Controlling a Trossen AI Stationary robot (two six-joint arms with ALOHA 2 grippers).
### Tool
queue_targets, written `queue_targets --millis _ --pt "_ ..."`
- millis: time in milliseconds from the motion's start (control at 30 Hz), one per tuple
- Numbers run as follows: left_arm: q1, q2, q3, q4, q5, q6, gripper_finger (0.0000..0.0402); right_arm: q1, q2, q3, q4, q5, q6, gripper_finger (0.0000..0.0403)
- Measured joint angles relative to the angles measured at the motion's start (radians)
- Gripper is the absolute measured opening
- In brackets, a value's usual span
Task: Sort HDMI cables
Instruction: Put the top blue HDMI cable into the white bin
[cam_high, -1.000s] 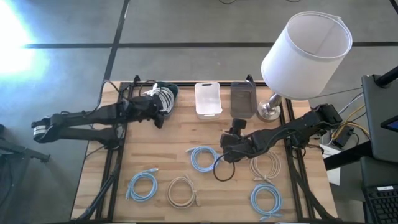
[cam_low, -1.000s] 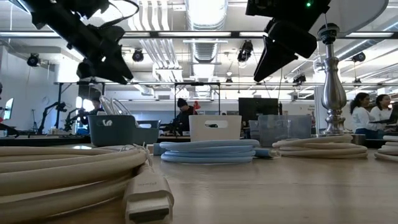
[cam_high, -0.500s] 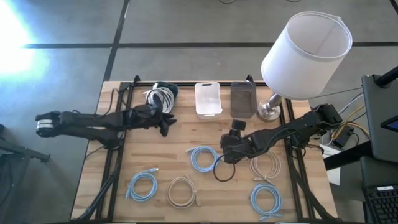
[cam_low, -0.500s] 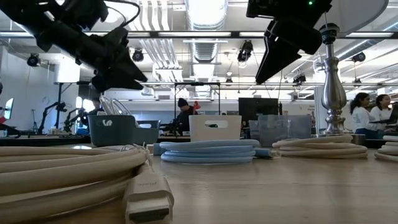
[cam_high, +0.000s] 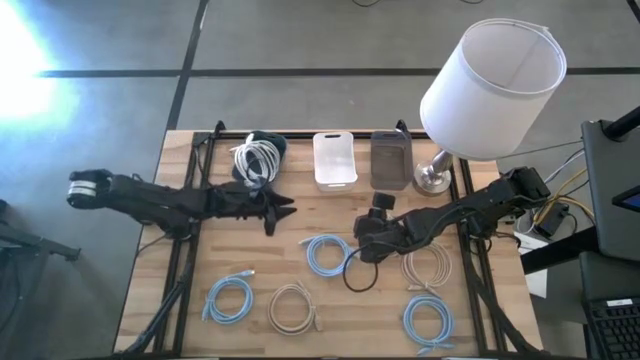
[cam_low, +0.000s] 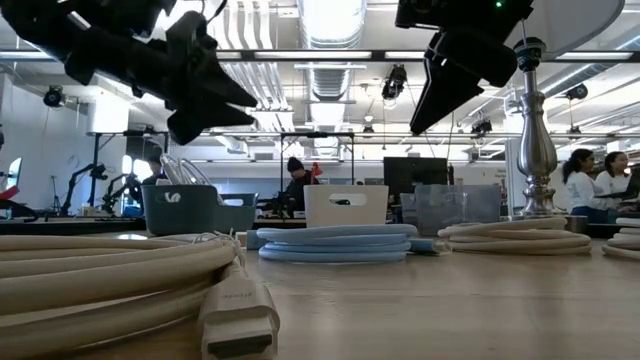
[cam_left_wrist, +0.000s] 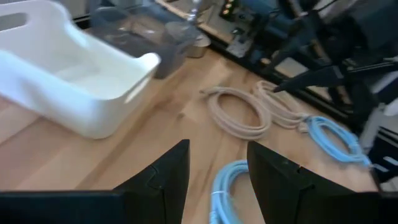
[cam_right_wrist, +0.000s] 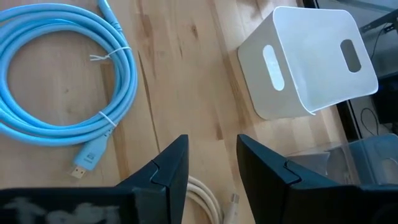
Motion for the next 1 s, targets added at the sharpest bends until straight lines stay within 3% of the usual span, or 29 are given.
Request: queue_targets --millis 300,700,1000 --pt "-0.082 0.132 0.073 0.049 0.0 0.01 0.0163 0.0 0.001 0.0 0.002 0.0 0.0 0.0124" --pt "-0.129 0.404 0.29 0.034 0.0 0.237 0.0163 0.0 0.001 0.0 0.005 -0.001 0.0 0.0125" --pt "-0.129 0.588 0.433 -0.133 0.0 0.343 0.0163 0.003 0.001 0.0 0.013 -0.246 -0.004 0.0113"
